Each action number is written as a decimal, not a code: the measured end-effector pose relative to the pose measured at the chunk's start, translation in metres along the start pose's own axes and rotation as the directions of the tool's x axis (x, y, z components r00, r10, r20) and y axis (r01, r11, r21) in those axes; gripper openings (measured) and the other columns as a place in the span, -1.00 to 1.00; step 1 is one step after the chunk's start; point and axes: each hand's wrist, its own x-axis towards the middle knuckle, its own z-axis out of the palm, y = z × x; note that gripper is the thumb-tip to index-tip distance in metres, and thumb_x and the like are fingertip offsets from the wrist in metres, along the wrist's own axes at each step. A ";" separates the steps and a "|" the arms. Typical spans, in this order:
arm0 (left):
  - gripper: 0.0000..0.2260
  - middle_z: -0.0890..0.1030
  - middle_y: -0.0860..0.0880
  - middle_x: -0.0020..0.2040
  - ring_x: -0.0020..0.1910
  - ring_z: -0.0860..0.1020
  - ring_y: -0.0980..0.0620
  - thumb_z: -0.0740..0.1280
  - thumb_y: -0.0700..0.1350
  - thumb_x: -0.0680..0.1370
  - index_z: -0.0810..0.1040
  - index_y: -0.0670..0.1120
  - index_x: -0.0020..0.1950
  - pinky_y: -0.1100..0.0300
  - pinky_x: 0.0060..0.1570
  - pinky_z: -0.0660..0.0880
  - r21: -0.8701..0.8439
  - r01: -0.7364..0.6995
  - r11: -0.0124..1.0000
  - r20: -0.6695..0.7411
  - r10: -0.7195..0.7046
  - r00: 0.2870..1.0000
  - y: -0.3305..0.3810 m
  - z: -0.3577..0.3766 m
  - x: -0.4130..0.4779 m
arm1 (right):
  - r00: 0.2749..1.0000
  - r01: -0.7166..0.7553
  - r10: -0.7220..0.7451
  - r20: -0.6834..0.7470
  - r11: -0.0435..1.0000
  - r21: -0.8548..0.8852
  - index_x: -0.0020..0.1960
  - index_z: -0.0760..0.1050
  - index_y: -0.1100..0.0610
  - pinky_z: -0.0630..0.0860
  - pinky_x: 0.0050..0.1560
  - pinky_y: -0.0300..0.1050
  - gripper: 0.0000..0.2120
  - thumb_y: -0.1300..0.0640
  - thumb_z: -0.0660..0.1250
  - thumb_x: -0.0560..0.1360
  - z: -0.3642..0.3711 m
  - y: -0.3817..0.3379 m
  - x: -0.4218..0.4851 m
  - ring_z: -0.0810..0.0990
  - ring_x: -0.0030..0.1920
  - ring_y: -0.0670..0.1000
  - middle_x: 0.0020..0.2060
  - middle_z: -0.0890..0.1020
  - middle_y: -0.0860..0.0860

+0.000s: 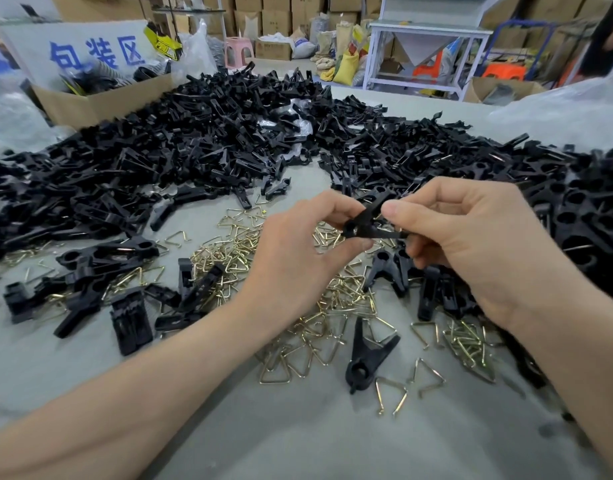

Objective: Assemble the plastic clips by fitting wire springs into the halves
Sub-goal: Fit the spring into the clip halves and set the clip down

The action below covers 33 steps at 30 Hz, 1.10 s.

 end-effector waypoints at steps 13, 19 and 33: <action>-0.73 0.61 0.04 0.00 0.02 0.57 0.03 0.48 -0.05 0.41 0.63 -0.12 0.06 0.04 0.05 0.51 0.007 -0.183 0.983 -0.069 0.183 0.981 0.002 0.004 -0.003 | 0.838 -0.485 0.260 0.481 0.759 0.435 0.01 0.63 0.26 0.62 -0.17 -0.16 -0.57 -0.02 0.43 0.28 0.006 0.008 -0.002 0.68 -0.07 0.07 0.03 0.65 0.27; -0.77 0.60 0.01 -0.09 -0.06 0.55 -0.05 0.46 -0.01 0.44 0.60 -0.13 -0.02 -0.11 -0.05 0.47 0.047 -0.217 0.975 -0.047 0.219 0.975 -0.004 0.006 -0.002 | 0.855 -0.418 0.251 0.454 0.851 0.318 0.10 0.54 0.34 0.63 -0.20 -0.10 -0.43 -0.10 0.40 0.31 0.013 0.007 -0.004 0.69 -0.20 0.12 -0.08 0.65 0.29; -0.76 0.52 0.17 -0.02 -0.03 0.51 0.07 0.44 -0.03 0.44 0.62 -0.12 0.03 -0.12 -0.01 0.47 0.102 -0.302 0.948 -0.013 0.304 0.953 -0.008 0.007 -0.005 | 0.894 -0.342 0.180 0.410 0.865 0.366 -0.05 0.53 0.46 0.61 -0.27 -0.17 -0.50 -0.01 0.40 0.31 0.013 0.019 -0.007 0.66 -0.26 0.09 -0.19 0.63 0.30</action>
